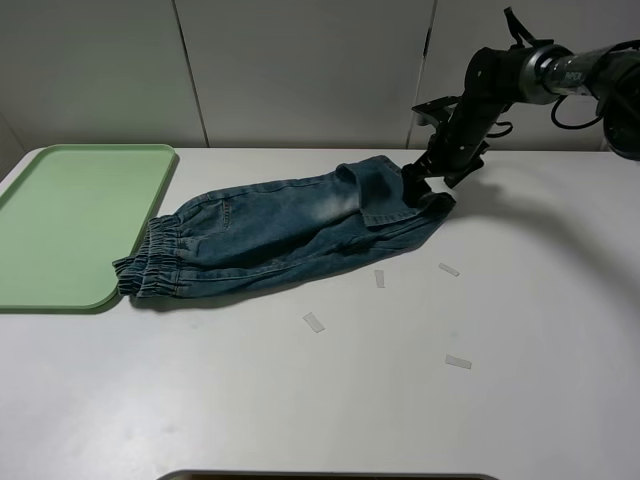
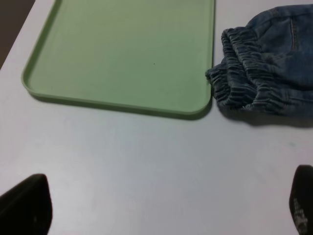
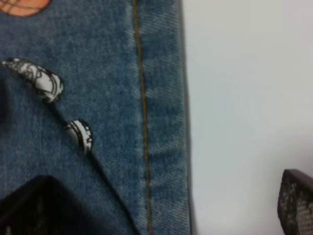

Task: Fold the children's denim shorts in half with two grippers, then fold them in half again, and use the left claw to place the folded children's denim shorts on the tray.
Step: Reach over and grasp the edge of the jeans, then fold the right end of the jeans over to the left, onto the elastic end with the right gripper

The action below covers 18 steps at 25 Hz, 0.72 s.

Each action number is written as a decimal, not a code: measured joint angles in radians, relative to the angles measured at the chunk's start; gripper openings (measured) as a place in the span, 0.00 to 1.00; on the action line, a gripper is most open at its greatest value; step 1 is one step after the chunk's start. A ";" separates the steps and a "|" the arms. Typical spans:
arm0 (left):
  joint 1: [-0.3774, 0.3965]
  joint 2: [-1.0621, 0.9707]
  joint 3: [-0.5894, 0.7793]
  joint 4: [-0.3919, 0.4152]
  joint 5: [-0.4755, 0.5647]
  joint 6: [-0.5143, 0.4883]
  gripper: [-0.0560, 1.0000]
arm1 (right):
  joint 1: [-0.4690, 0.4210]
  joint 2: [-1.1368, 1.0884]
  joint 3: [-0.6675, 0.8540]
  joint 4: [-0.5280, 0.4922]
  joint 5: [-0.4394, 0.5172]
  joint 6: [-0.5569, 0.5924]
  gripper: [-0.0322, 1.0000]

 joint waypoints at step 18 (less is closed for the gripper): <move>0.000 0.000 0.000 0.000 0.000 0.000 0.97 | 0.000 0.020 -0.018 0.058 0.056 -0.015 0.26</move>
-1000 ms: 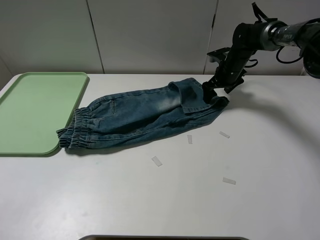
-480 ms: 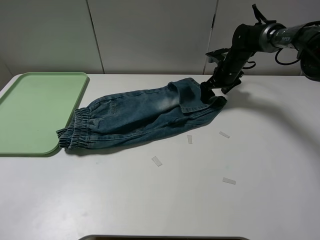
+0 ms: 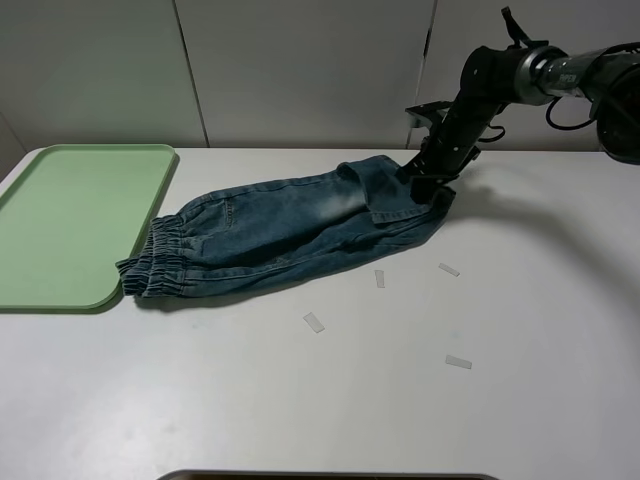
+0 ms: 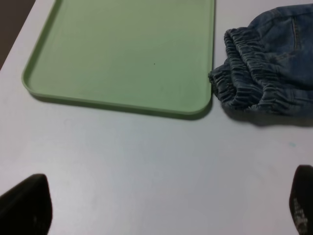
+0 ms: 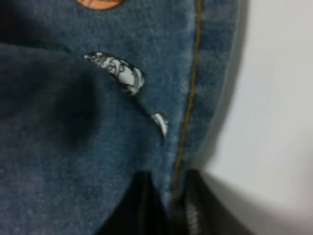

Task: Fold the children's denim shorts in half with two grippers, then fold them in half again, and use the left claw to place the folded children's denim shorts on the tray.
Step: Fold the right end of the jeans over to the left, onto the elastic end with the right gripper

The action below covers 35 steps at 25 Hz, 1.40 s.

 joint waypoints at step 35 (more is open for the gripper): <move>0.000 0.000 0.000 0.000 -0.001 0.000 0.97 | 0.003 -0.377 0.021 -0.480 0.270 0.278 0.04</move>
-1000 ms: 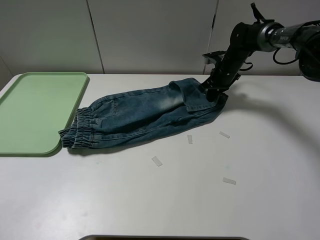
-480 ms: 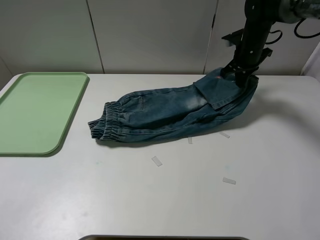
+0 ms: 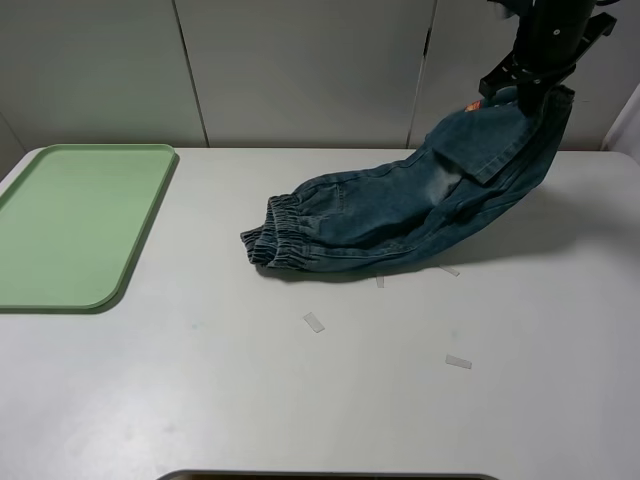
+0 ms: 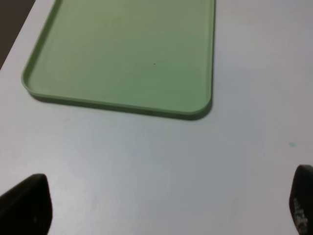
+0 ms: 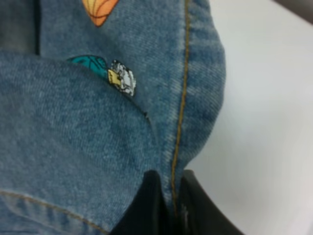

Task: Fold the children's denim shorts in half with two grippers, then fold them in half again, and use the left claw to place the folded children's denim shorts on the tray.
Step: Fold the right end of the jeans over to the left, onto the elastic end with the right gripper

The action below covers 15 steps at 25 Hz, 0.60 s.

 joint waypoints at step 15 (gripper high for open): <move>0.000 0.000 0.000 0.000 0.000 0.001 0.97 | 0.007 -0.082 0.000 -0.071 0.004 0.011 0.04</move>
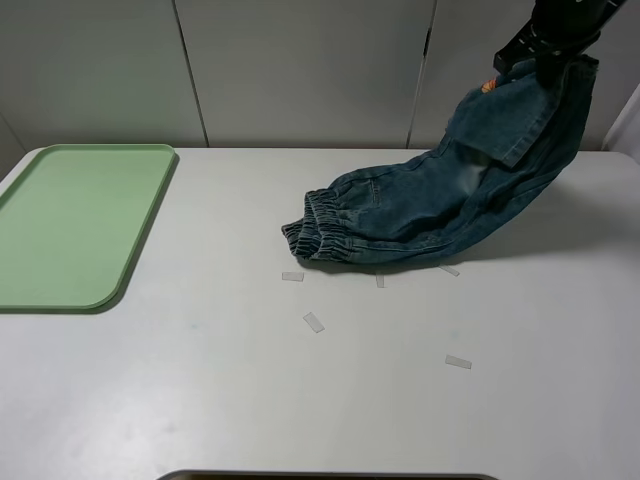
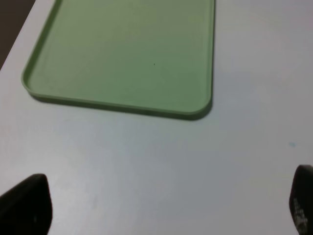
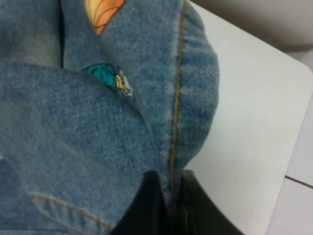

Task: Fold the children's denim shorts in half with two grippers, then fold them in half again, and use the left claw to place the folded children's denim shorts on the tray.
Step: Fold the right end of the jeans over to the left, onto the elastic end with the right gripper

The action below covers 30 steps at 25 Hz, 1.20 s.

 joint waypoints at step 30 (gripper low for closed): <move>0.000 0.000 0.000 0.000 0.000 0.001 0.97 | 0.494 0.011 0.191 -0.148 -0.029 0.445 0.04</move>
